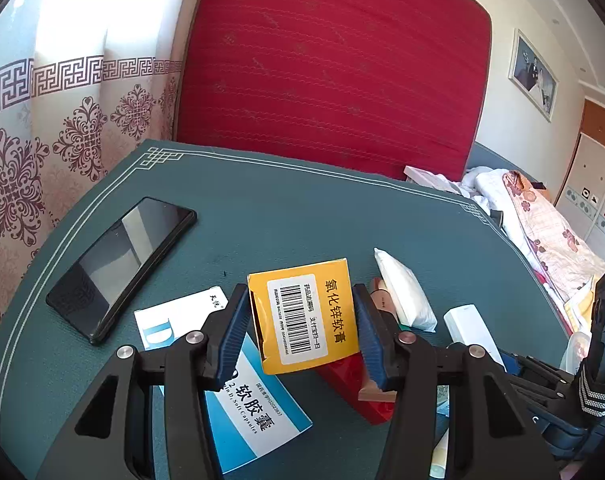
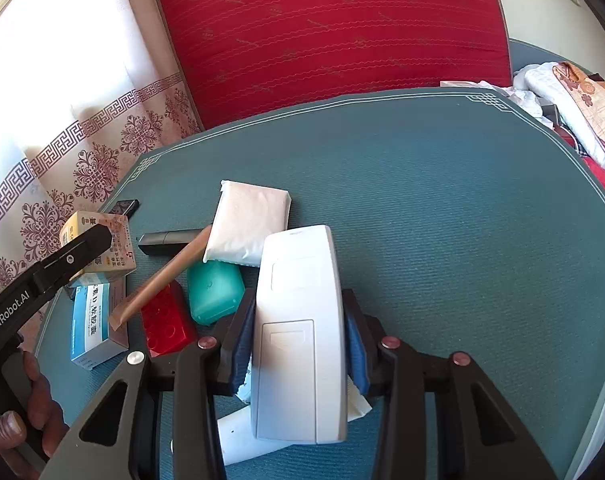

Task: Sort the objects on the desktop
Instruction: 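Grasp the white remote with the right tool and lift it, then carry the yellow box and white remote into the clear bowl and release both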

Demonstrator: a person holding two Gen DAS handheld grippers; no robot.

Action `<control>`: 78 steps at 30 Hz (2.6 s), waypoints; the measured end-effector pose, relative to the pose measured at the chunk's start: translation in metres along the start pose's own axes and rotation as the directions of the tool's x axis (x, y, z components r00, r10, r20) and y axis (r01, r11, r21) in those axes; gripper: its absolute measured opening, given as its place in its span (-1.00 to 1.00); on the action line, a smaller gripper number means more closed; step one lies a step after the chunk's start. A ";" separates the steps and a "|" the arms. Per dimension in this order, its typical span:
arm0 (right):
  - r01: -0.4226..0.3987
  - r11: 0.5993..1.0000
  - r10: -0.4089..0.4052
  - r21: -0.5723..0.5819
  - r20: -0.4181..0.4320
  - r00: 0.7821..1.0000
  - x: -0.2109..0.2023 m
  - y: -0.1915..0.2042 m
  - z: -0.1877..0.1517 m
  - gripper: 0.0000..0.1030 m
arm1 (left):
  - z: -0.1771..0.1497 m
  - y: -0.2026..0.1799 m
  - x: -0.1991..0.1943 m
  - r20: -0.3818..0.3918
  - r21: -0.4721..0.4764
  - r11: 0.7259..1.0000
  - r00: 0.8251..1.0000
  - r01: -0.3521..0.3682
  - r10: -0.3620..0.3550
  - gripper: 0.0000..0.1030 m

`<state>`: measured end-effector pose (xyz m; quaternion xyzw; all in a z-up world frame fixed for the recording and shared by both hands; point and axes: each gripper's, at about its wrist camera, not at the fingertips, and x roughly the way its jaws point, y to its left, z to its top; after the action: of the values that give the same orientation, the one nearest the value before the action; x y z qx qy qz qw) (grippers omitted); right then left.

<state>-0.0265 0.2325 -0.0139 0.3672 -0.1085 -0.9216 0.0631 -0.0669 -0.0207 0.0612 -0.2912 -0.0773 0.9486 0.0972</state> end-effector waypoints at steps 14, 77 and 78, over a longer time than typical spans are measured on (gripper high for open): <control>0.025 0.999 -0.028 0.034 0.079 0.996 -0.023 -0.004 0.009 -0.15 | 0.003 -0.005 -0.008 0.028 -0.002 0.999 0.999 0.035 -0.035 0.05; 0.308 0.930 -0.340 0.202 0.152 0.928 -0.169 -0.134 -0.051 -0.15 | -0.048 -0.199 -0.071 -0.089 0.272 0.882 0.923 0.385 -0.375 0.05; 0.312 0.927 -0.345 0.207 0.150 0.927 -0.170 -0.137 -0.052 -0.15 | -0.049 -0.203 -0.070 -0.094 0.276 0.879 0.921 0.390 -0.379 0.05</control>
<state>0.1270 0.3904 0.0284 0.2979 -0.1333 -0.9354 -0.1363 0.0464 0.1643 0.1002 -0.2703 0.0077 0.9058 0.3261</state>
